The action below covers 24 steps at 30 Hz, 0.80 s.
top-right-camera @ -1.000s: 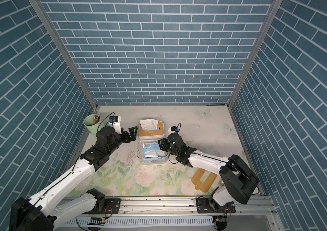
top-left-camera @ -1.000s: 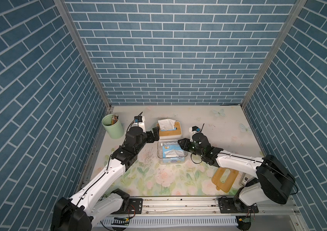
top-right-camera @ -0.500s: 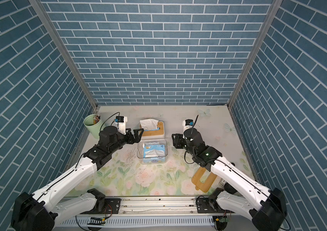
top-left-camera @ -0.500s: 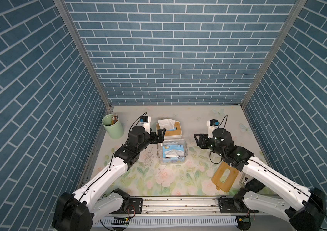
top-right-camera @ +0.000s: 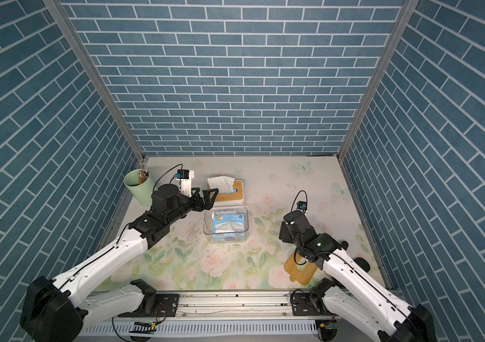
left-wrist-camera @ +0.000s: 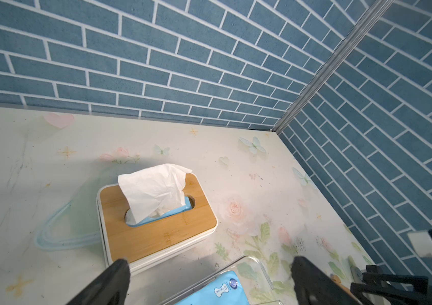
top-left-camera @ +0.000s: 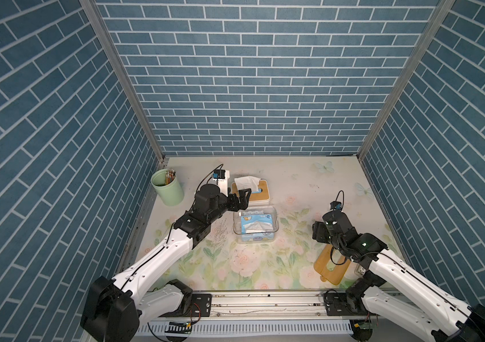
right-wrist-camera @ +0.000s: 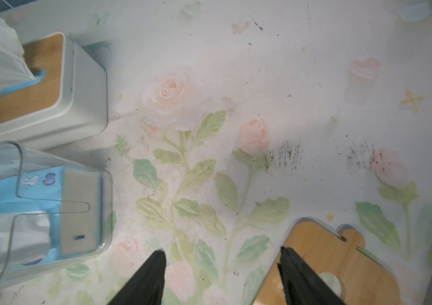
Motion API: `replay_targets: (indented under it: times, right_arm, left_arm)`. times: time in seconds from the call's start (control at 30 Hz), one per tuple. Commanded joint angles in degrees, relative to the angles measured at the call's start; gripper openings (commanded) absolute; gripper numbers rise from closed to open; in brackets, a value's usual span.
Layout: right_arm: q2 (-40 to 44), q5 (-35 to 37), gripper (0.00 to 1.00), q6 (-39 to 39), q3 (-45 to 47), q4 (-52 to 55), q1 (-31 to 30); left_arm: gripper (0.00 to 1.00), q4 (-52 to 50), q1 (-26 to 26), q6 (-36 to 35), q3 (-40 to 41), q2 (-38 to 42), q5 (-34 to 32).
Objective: Put the tissue paper into the tissue box
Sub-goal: Place the paper towel in the tissue box, then move the box lid to the center of the board.
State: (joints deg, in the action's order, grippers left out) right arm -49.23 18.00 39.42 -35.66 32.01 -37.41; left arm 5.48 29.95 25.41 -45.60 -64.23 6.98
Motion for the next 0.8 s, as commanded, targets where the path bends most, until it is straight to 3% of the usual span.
replay_targets:
  times: [0.0,0.33,0.4,0.77]
  right_arm:
    - [0.0,0.7,0.75,3.5,2.5,-1.3,0.4]
    - [-0.5,0.7,0.85,9.5,10.2,-4.2,0.9]
    - [-0.4,-0.1,0.93,10.1,11.3,-4.3,1.1]
    - [-2.8,0.2,0.93,12.4,13.7,-3.2,3.3]
  left_arm:
    - [1.0,3.0,0.3,1.3,-0.2,0.9,0.4]
    - [1.0,3.0,0.3,-0.8,-0.1,0.2,-0.9]
    - [1.0,3.0,0.3,-1.3,0.1,0.3,-1.5]
    - [1.0,4.3,0.3,-1.5,1.5,0.6,-1.4]
